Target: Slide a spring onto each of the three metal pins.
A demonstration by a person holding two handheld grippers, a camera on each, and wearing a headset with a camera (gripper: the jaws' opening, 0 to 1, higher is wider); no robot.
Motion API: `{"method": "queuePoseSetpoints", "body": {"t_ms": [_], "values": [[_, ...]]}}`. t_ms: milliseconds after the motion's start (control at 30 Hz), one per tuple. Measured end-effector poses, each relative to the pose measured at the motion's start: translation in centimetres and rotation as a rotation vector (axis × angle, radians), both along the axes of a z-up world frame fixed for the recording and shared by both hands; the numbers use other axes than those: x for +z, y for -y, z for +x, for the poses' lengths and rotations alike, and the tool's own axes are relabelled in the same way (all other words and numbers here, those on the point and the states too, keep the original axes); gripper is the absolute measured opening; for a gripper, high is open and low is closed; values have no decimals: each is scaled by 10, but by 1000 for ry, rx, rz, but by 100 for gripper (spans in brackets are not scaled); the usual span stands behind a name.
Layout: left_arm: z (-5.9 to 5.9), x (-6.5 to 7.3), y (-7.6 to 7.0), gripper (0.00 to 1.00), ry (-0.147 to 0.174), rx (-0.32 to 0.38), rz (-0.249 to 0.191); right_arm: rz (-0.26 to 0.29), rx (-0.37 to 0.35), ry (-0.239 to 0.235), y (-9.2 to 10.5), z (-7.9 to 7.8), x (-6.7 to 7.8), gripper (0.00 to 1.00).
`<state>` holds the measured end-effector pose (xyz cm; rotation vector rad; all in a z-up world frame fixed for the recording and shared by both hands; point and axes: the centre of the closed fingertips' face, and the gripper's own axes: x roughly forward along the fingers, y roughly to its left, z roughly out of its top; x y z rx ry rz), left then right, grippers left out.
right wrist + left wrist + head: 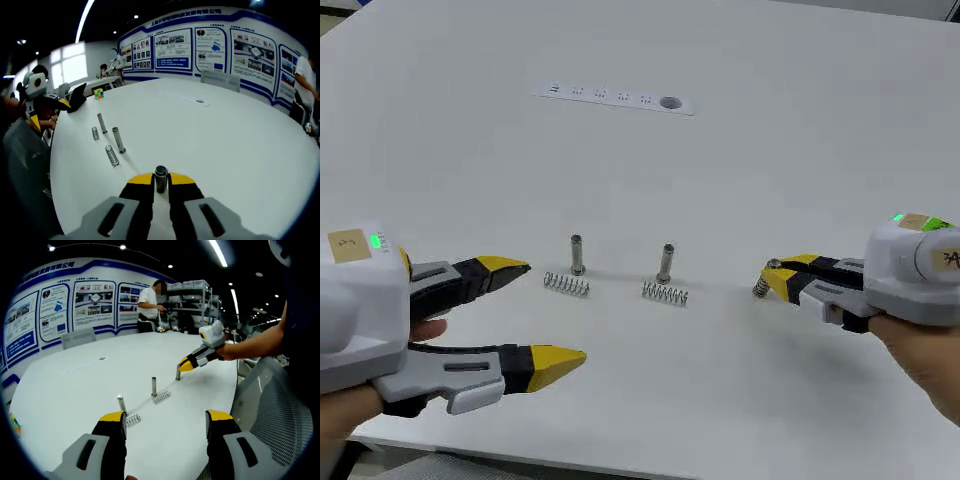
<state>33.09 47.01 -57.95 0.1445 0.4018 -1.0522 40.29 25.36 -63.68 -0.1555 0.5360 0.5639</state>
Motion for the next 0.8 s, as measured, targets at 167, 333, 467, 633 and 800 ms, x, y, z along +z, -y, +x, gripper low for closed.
{"method": "queuePoseSetpoints", "body": {"t_ms": [167, 333, 467, 633, 800], "values": [[0, 0, 0, 66, 1, -1, 0, -1, -10, -11, 1, -1, -2, 16], [1, 1, 0, 66, 3, 2, -2, 2, -23, -13, 5, -2, 1, 20], [1, 1, 0, 66, 5, 1, -4, -9, -23, -18, 9, -5, 1, 21], [1, 1, 0, 66, 4, -1, -2, -20, -25, -20, 13, -10, 4, 22], [2, 3, 0, 66, 6, -1, -5, -13, -25, -39, 14, -18, 6, 22]]}}
